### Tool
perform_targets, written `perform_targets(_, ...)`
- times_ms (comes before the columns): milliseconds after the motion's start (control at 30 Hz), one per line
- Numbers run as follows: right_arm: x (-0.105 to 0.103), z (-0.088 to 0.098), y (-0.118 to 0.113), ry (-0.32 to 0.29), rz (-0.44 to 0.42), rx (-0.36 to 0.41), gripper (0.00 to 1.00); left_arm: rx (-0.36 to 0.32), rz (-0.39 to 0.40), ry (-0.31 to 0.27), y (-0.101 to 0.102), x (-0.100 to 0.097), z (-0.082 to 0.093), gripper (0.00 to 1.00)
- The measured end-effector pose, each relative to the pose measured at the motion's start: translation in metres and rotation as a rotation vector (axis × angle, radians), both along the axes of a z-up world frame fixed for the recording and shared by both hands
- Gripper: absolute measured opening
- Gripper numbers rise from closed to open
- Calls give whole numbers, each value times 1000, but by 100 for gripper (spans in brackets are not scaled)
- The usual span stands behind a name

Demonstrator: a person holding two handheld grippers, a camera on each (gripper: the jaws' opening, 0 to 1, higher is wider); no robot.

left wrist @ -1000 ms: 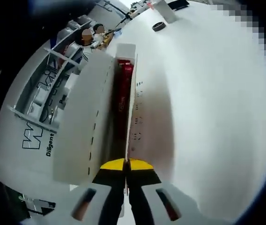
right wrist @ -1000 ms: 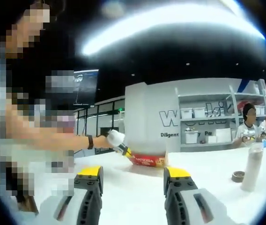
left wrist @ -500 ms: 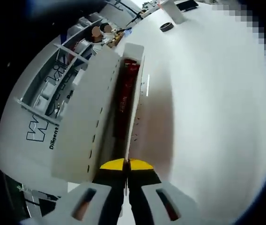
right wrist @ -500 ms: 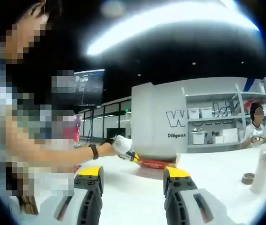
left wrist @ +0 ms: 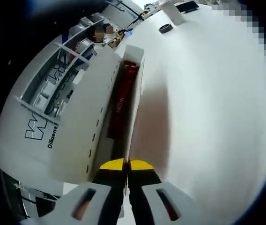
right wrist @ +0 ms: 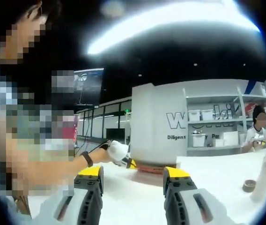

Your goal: Tear open the coffee pouch, take out the coffee, and pour the coffee from the pouch into the cup

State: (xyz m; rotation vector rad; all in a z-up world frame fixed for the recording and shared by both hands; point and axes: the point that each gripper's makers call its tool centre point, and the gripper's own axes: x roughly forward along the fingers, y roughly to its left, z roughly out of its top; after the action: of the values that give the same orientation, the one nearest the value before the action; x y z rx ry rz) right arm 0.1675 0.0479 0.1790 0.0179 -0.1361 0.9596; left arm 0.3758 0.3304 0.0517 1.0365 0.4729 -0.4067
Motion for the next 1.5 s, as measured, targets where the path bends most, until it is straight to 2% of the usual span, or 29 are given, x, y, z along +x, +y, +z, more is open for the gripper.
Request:
perform_targets(200, 9, 3, 2, 4, 7, -18, 50, -35, -15, 2, -7, -1, -6, 4)
perform_targets(500, 30, -2, 15, 33, 26, -53, 50, -14, -30, -22, -12, 3, 3, 4)
perform_targets(700, 55, 0, 23, 74, 28, -46, 41, -3, -39, -28, -16, 9, 3, 3)
perform_targets(900, 99, -16, 45, 147, 30, -82, 33, 0, -50, -25, -14, 13, 2, 3)
perform_targets(1033, 133, -25, 67, 195, 57, -110, 34, 4, -56, -20, -13, 17, 1, 4)
perform_targets(1100, 150, -34, 79, 239, 79, -127, 37, 4, -58, -17, -12, 20, 1, 4)
perform_targets(1200, 182, -46, 98, 347, 109, -92, 41, 4, -64, -11, -13, 21, -1, 4)
perform_targets(1233, 189, -49, 101, 366, 108, -86, 42, 4, -65, -10, -12, 22, -1, 4)
perform_targets(1333, 223, -62, 116, 381, 87, -106, 45, 1, -69, -13, -14, 22, 1, 4)
perform_targets(1500, 249, -75, 138, 405, 69, -157, 49, -2, -77, -4, -16, 23, -1, 4)
